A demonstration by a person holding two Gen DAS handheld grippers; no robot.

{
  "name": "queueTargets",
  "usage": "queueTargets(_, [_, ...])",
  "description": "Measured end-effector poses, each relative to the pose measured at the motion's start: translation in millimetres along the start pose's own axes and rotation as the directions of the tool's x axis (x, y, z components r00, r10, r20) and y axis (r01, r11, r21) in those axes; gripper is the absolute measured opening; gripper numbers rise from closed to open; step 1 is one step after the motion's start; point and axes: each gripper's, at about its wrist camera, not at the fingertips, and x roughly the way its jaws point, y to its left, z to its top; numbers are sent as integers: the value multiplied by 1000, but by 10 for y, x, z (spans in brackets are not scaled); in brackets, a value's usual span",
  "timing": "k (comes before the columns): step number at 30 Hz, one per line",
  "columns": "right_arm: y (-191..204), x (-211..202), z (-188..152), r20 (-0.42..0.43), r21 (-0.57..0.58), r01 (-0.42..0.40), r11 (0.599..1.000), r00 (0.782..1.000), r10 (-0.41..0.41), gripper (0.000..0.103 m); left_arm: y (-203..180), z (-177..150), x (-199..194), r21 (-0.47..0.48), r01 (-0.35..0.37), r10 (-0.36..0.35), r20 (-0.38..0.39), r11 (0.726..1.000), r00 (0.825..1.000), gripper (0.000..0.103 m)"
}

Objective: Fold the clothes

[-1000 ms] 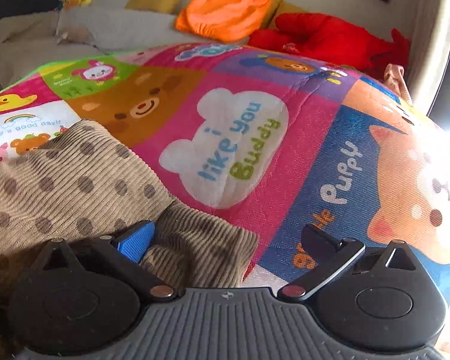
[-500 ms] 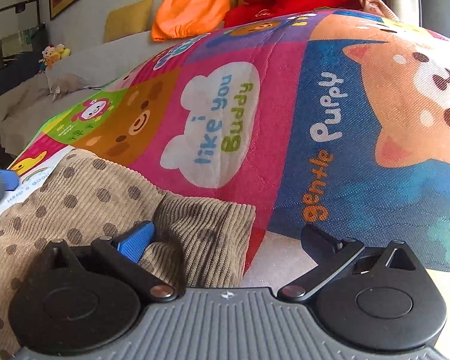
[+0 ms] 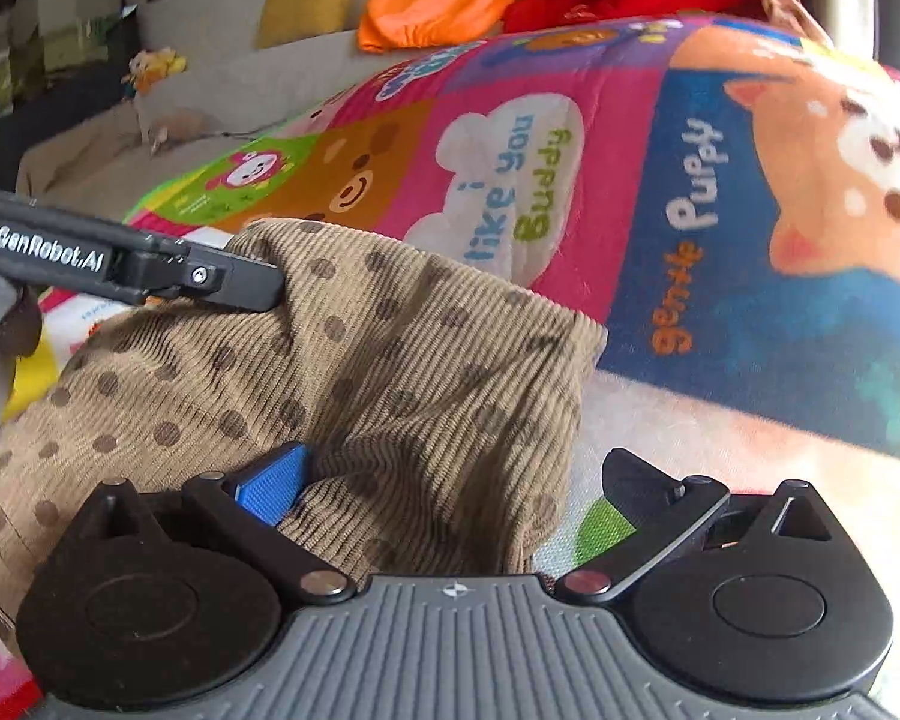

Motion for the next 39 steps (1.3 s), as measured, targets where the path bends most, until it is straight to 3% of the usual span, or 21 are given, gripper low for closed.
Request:
queueTargets(6, [-34, -23, -64, 10, 37, -11, 999, 1000, 10, 103, 189, -326, -356, -160, 79, -81, -5, 984, 997, 75])
queueTargets(11, [-67, -41, -82, 18, 57, -26, 998, 1000, 25, 103, 257, -808, -561, -249, 118, -137, -60, 961, 989, 61])
queueTargets(13, [-74, -64, -95, 20, 68, -28, 997, 999, 26, 103, 166, -922, -669, -234, 151, -172, -75, 961, 982, 53])
queueTargets(16, [-88, -105, -124, 20, 85, -33, 996, 999, 31, 103, -63, -1015, -818, -109, 193, -204, -96, 975, 974, 62])
queueTargets(20, [-93, -145, -157, 29, 91, -50, 995, 998, 48, 102, 86, -965, -834, -206, 251, -268, -59, 946, 962, 75])
queueTargets(24, [-28, -94, -116, 43, 92, -87, 992, 996, 84, 79, 154, -933, -672, -240, 213, -234, -66, 947, 970, 66])
queueTargets(29, [85, 42, -3, 58, 95, -141, 985, 989, 136, 70, 225, -828, -553, -254, 172, -189, -45, 952, 981, 64])
queueTargets(32, [86, 181, 122, 65, 93, -140, 986, 989, 134, 68, 298, -690, -524, -252, 138, -150, -26, 958, 988, 64])
queueTargets(35, [10, 224, 167, 68, 42, -113, 993, 992, 110, 70, 299, -590, -632, -219, 148, -151, 6, 964, 989, 65])
queueTargets(39, [-157, 216, 157, 69, 25, -87, 996, 994, 85, 76, 239, -417, -857, -144, 199, -184, 114, 969, 976, 76])
